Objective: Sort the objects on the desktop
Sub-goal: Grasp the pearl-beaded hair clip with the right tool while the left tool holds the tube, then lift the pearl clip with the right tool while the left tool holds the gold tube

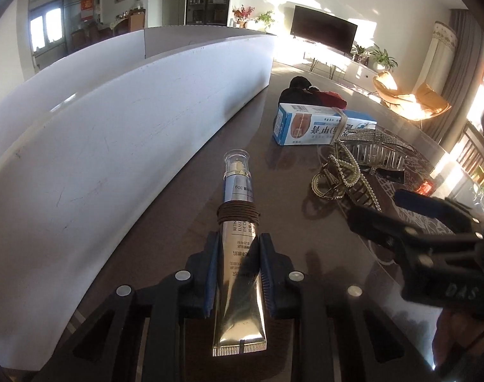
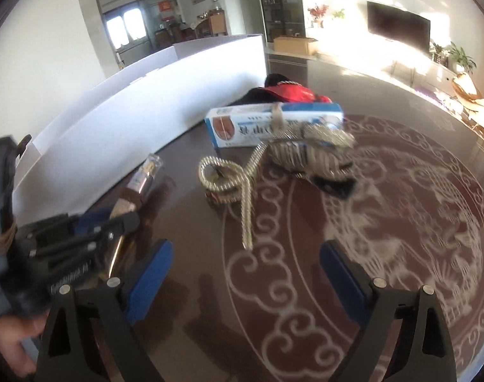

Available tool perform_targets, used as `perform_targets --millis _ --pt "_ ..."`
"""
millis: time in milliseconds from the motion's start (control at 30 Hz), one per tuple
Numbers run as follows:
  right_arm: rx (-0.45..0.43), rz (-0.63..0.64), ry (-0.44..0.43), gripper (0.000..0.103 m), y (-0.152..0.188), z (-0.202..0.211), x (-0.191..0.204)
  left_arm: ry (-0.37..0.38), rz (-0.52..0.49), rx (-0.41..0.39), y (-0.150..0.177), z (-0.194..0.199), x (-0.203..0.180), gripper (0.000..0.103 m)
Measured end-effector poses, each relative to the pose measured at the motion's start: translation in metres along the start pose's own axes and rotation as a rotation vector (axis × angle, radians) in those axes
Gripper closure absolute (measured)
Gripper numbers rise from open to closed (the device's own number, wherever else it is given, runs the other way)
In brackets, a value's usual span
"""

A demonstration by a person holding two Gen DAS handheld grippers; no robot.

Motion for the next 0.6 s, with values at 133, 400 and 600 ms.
perform_targets --millis 133,400,600 --pt "0.03 0.025 0.008 0.028 -0.02 -0.032 0.011 -0.033 -0.042 -0.002 -0.001 -0.002 -0.004 0.079" --pt "0.032 0.051 0.028 0.059 0.005 0.002 0.001 0.066 -0.068 -0.004 0.0 -0.001 -0.018 0.079" --pt "-0.004 0.032 0.105 0.059 0.067 0.063 -0.046 0.189 -0.24 -0.002 0.011 0.009 -0.074 0.078"
Point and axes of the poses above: each gripper's, at about its wrist camera, not at the fingertips, and z roughly against the way its jaws point, x to its left, y to its underside, the point moved 9 cm from there along -z, roughly the way its jaws point, and after that the axes turned 8 degrees about -z, right-handed, at the moved point
